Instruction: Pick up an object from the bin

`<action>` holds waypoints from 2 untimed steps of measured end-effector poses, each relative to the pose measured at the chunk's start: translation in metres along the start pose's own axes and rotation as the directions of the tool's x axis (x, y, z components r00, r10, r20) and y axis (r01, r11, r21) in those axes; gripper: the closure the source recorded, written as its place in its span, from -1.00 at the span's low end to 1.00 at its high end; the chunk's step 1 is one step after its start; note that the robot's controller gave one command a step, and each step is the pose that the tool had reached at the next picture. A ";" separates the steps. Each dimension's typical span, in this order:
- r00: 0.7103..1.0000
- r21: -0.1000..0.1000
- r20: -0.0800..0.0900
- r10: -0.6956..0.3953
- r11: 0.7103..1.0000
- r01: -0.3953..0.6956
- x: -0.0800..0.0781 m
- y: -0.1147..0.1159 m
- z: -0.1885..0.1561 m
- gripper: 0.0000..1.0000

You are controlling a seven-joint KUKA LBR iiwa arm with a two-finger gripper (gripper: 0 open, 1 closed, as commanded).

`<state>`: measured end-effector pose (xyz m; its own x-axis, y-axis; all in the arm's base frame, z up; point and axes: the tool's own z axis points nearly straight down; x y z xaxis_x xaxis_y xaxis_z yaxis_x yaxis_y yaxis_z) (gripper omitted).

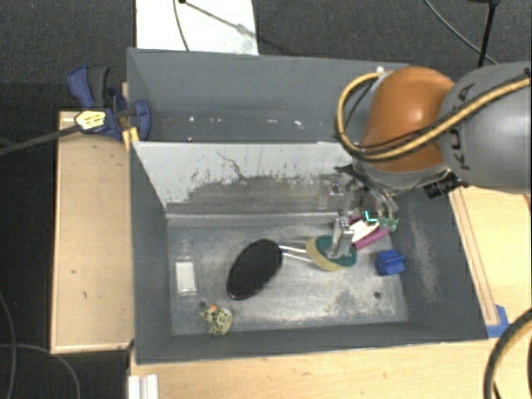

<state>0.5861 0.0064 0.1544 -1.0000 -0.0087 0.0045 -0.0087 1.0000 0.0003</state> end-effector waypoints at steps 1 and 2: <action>0.999 0.001 -0.014 -0.029 1.000 0.029 0.000 0.027 0.086 -1.00; 0.989 -0.001 0.007 0.150 0.989 -0.150 0.009 0.007 0.053 -1.00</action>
Offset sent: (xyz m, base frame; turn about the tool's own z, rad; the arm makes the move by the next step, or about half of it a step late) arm 0.0022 0.0270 -0.0844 -0.0215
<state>0.5772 0.0129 0.1014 -0.9900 0.1413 -0.0021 0.1413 0.9900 0.0005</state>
